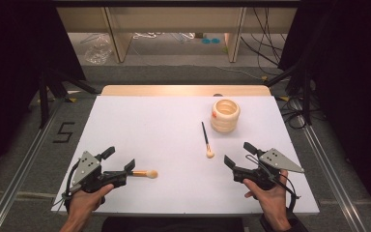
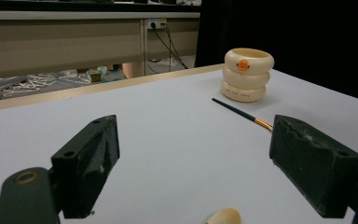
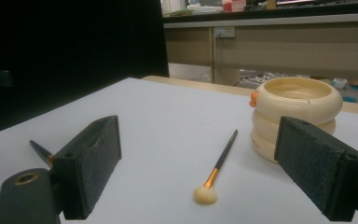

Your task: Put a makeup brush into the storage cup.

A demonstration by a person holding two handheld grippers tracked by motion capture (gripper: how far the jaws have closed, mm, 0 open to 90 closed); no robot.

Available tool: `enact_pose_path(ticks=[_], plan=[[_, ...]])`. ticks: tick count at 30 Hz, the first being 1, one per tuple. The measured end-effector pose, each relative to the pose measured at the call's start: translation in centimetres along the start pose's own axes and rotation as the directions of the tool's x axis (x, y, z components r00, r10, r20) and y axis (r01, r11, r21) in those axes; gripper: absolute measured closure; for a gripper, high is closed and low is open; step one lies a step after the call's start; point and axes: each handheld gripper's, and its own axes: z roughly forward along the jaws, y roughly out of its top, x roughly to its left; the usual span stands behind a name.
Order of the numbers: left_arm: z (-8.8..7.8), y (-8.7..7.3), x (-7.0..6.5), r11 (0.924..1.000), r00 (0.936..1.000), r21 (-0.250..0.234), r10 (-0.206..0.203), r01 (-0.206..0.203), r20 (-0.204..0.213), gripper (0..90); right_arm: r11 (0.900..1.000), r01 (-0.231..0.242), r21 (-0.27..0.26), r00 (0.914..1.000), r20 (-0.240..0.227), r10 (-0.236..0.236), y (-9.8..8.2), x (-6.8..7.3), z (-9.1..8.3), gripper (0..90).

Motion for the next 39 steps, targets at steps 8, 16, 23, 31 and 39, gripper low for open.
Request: enact_pose_path(ticks=[8,16,23,31,39], plan=[[0.03,-0.06,0.09,0.9999,1.0000,0.015,-0.003,0.003,-0.002,15.7,1.000,0.005,0.006,1.0000,0.000,-0.005,-0.05,-0.03,0.12,15.7],[0.06,-0.08,0.20,0.9998,1.0000,0.019,-0.008,0.008,-0.004,15.7,1.000,0.013,0.015,0.9998,-0.012,-0.013,-0.13,-0.03,0.25,15.7],[0.06,-0.08,0.24,0.9997,1.0000,0.024,-0.006,0.007,-0.005,15.7,1.000,0.011,0.019,0.9999,-0.005,-0.010,-0.14,-0.03,0.25,15.7],[-0.01,-0.05,0.42,0.9995,0.9999,0.030,-0.009,0.009,-0.008,15.7,0.999,0.012,0.034,0.9998,-0.013,-0.011,-0.18,-0.07,0.27,15.8],[0.01,-0.04,0.49,0.9994,0.9999,0.034,-0.011,0.011,-0.009,15.7,0.999,0.014,0.043,0.9999,-0.010,-0.013,-0.20,-0.05,0.28,16.0]])
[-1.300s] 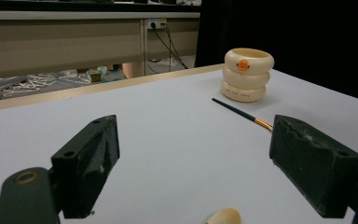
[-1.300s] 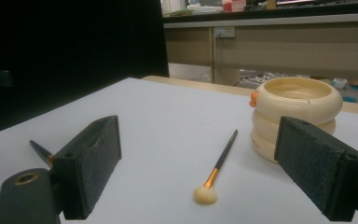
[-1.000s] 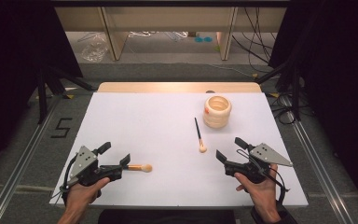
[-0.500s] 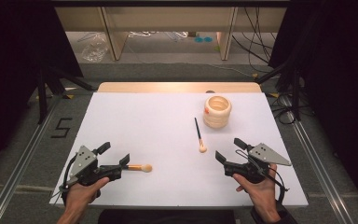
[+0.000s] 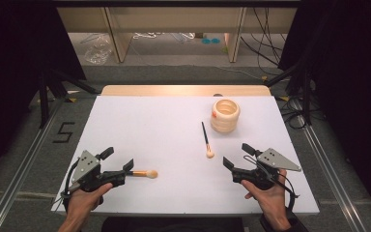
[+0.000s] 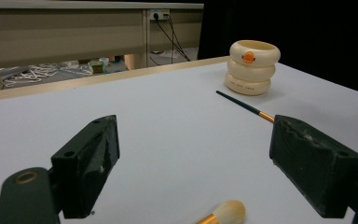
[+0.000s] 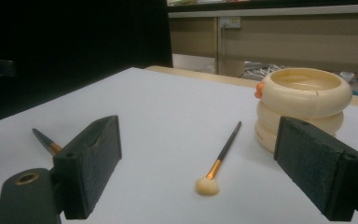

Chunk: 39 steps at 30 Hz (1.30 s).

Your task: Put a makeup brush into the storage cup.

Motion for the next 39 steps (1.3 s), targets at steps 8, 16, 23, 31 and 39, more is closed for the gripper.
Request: enact_pose_path(ticks=[8,16,23,31,39], plan=[[0.1,0.0,0.0,1.0000,1.0000,0.003,-0.002,0.002,0.000,15.7,0.999,0.027,0.030,0.9996,0.006,-0.027,0.0,-0.5,0.8,19.2],[0.1,-0.1,0.0,1.0000,1.0000,0.005,-0.001,0.001,-0.002,15.7,0.987,0.097,0.125,0.9949,0.013,-0.100,0.6,-1.4,2.5,20.0],[0.1,0.0,0.0,1.0000,1.0000,0.003,-0.004,0.004,-0.004,15.7,0.968,0.124,0.216,0.9915,0.012,-0.130,1.6,-1.9,5.1,24.1],[0.1,0.0,0.1,1.0000,1.0000,0.005,-0.005,0.005,-0.006,15.7,0.938,0.136,0.319,0.9892,0.010,-0.146,2.1,-2.2,7.5,24.2],[0.1,0.0,0.1,1.0000,1.0000,0.005,-0.007,0.007,-0.006,15.7,0.914,0.127,0.386,0.9899,0.009,-0.142,2.7,-2.9,10.1,23.9]])
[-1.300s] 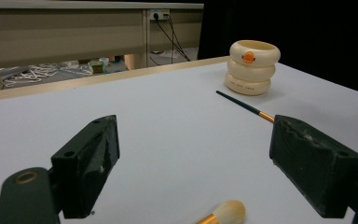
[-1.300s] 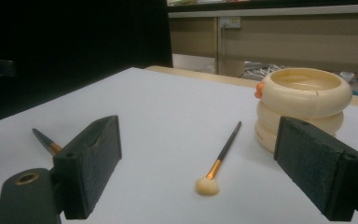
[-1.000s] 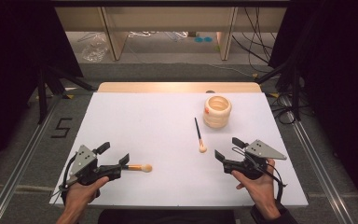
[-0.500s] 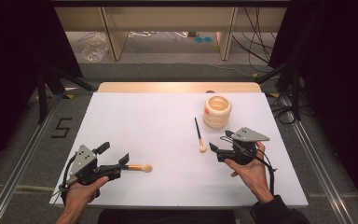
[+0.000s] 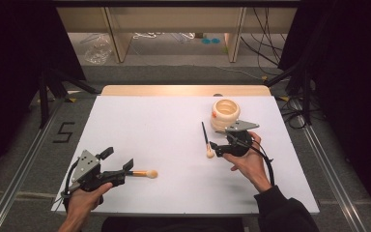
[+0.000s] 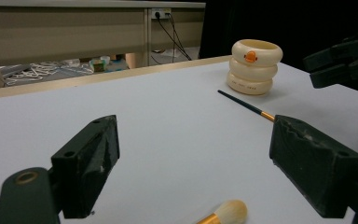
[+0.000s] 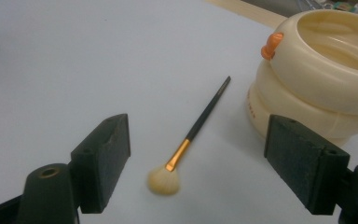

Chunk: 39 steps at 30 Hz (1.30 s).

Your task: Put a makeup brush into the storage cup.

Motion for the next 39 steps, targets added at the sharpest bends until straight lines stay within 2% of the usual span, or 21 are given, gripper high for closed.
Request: enact_pose_path(ticks=[7,10,11,12,13,16,17,21,22,23,25,28,29,32,36,38,39], plan=[[0.0,0.0,0.0,1.0000,1.0000,0.000,-0.002,0.002,0.000,15.7,0.995,0.001,0.096,1.0000,-0.003,-0.001,0.9,-0.8,2.4,25.0],[0.0,0.0,0.0,1.0000,1.0000,0.000,-0.004,0.004,-0.003,15.7,0.988,0.005,0.156,0.9997,-0.025,-0.001,1.2,-1.1,3.5,26.4],[0.0,0.0,0.0,1.0000,1.0000,0.000,-0.004,0.004,-0.003,15.7,0.988,0.013,0.155,0.9997,-0.023,-0.009,1.2,-1.2,3.8,26.6],[0.0,0.0,0.0,1.0000,1.0000,0.000,-0.004,0.004,-0.003,15.7,0.985,-0.008,0.173,0.9997,-0.022,0.012,1.3,-1.2,4.1,26.8],[0.0,0.0,0.0,1.0000,1.0000,0.001,-0.004,0.004,-0.002,15.7,0.988,0.007,0.156,0.9998,-0.017,-0.004,1.3,-1.3,4.5,28.4],[0.0,0.0,0.0,1.0000,1.0000,0.001,-0.004,0.004,-0.001,15.7,0.983,0.008,0.184,0.9996,-0.028,-0.002,1.8,-1.5,5.1,29.9],[0.0,0.0,0.0,1.0000,1.0000,0.001,-0.004,0.004,-0.001,15.7,0.983,0.011,0.184,0.9998,-0.017,-0.008,1.9,-1.6,5.4,29.9],[0.0,0.0,0.0,1.0000,1.0000,0.000,-0.004,0.004,-0.002,15.8,0.975,-0.016,0.223,0.9996,-0.017,0.021,2.1,-1.5,6.0,31.2],[0.0,0.0,0.0,1.0000,1.0000,0.000,-0.004,0.004,-0.002,15.8,0.975,-0.013,0.223,0.9998,-0.014,0.016,2.2,-1.5,6.2,32.0],[0.0,0.0,0.0,1.0000,1.0000,0.000,-0.005,0.005,-0.001,15.7,0.973,0.016,0.231,0.9996,-0.026,-0.010,2.2,-1.6,6.4,33.4],[0.0,0.0,0.0,1.0000,1.0000,-0.006,-0.004,0.004,0.004,15.7,0.971,0.000,0.240,0.9998,-0.021,0.005,2.3,-1.4,6.7,35.3],[0.0,0.0,0.0,1.0000,1.0000,0.001,-0.006,0.006,-0.001,15.7,0.966,0.063,0.251,0.9979,-0.031,-0.057,2.3,-1.6,7.6,37.0],[0.0,0.0,0.1,1.0000,1.0000,0.001,-0.010,0.010,0.001,15.7,0.958,0.033,0.283,0.9993,-0.024,-0.028,2.4,-1.5,7.5,38.0],[0.0,0.0,0.1,0.9999,0.9999,0.000,-0.012,0.012,0.003,15.8,0.950,0.028,0.312,0.9995,-0.025,-0.021,2.3,-1.5,7.9,39.7],[0.0,0.0,0.0,0.9999,0.9999,0.000,-0.011,0.011,0.003,15.8,0.941,0.011,0.337,0.9997,-0.022,-0.004,2.2,-1.8,8.3,42.2],[0.0,0.0,0.1,0.9999,0.9999,0.001,-0.010,0.010,0.003,15.8,0.943,0.023,0.331,0.9995,-0.026,-0.016,2.2,-1.8,8.5,43.8],[0.0,0.0,0.1,0.9999,0.9999,0.000,-0.010,0.010,0.002,15.7,0.938,0.014,0.345,0.9996,-0.026,-0.005,2.3,-1.7,8.5,44.4]])
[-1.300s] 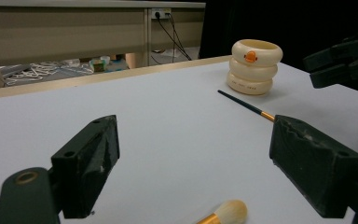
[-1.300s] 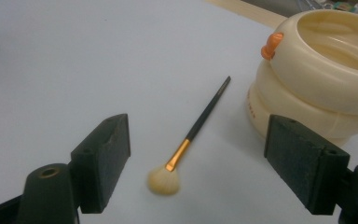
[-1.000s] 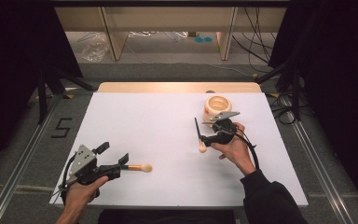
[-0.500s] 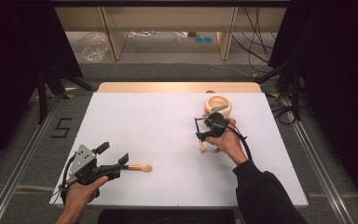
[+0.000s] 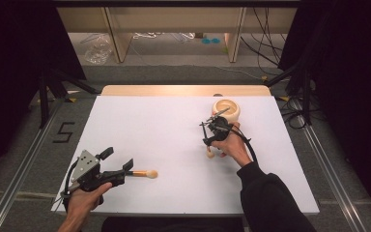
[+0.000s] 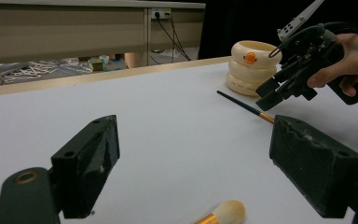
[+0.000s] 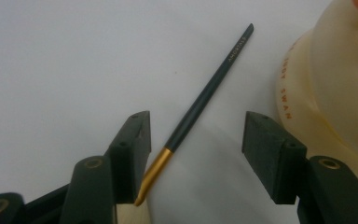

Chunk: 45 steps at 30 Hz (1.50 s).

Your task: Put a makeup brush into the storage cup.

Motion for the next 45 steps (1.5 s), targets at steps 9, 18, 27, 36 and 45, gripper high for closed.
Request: enact_pose_path(ticks=[9,18,27,36,45], plan=[[0.0,0.0,0.0,1.0000,1.0000,-0.004,-0.004,0.004,-0.001,15.7,0.997,0.036,0.062,0.9994,-0.001,-0.036,0.5,0.1,1.2,52.3],[0.0,0.0,0.0,1.0000,1.0000,-0.005,-0.003,0.003,-0.001,15.7,0.995,0.038,0.090,0.9990,-0.027,-0.036,0.6,0.0,1.5,58.7],[0.0,0.0,0.0,1.0000,1.0000,-0.007,-0.006,0.006,-0.003,15.7,0.990,0.052,0.134,0.9976,-0.052,-0.046,0.9,-0.6,1.4,68.3],[-0.1,0.0,0.1,1.0000,1.0000,-0.006,-0.006,0.006,-0.006,15.8,0.978,0.069,0.195,0.9957,-0.074,-0.056,1.2,-0.9,1.2,80.1],[-0.1,0.0,0.2,1.0000,1.0000,-0.007,-0.006,0.006,-0.007,15.7,0.962,0.097,0.254,0.9930,-0.090,-0.076,1.5,-1.2,1.1,83.3]])
